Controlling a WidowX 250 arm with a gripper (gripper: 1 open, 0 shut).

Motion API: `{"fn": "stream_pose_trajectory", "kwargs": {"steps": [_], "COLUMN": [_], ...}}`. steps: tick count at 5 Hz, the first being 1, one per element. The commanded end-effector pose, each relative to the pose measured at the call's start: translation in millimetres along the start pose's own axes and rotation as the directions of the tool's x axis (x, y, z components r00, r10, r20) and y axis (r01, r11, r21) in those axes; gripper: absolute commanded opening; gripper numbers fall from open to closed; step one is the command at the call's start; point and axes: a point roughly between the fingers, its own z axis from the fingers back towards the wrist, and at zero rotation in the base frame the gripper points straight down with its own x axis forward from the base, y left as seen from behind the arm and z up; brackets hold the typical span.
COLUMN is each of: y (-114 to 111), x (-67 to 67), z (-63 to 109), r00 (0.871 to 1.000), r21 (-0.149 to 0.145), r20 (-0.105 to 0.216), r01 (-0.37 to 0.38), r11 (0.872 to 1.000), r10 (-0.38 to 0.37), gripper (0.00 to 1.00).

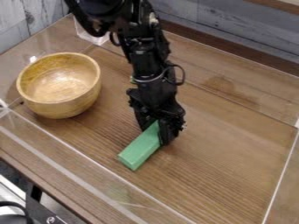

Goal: Remove the green block from the brown bowl and put it on the table

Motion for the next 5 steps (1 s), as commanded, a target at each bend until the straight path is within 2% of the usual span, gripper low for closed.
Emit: {"fn": "stream_pose_trajectory", "kwargs": {"steps": [1, 2, 4, 5], "y": [4, 5, -2, -22], "x": [9.6, 10.3, 30.0, 38.1], "z": [10.5, 10.5, 56.6, 43.6], "r00": [0.999, 0.997, 0.989, 0.993], "r21": [0.009, 0.009, 0.017, 0.022], "r20": [0.041, 0.043, 0.084, 0.078], "r01": [-0.031, -0.069, -0.125, -0.094], "r11": [0.999, 0.998, 0.992, 0.995], "r10": [0.031, 0.068, 0.124, 0.092], "gripper": [0.0, 0.0, 0.0, 0.0]}}
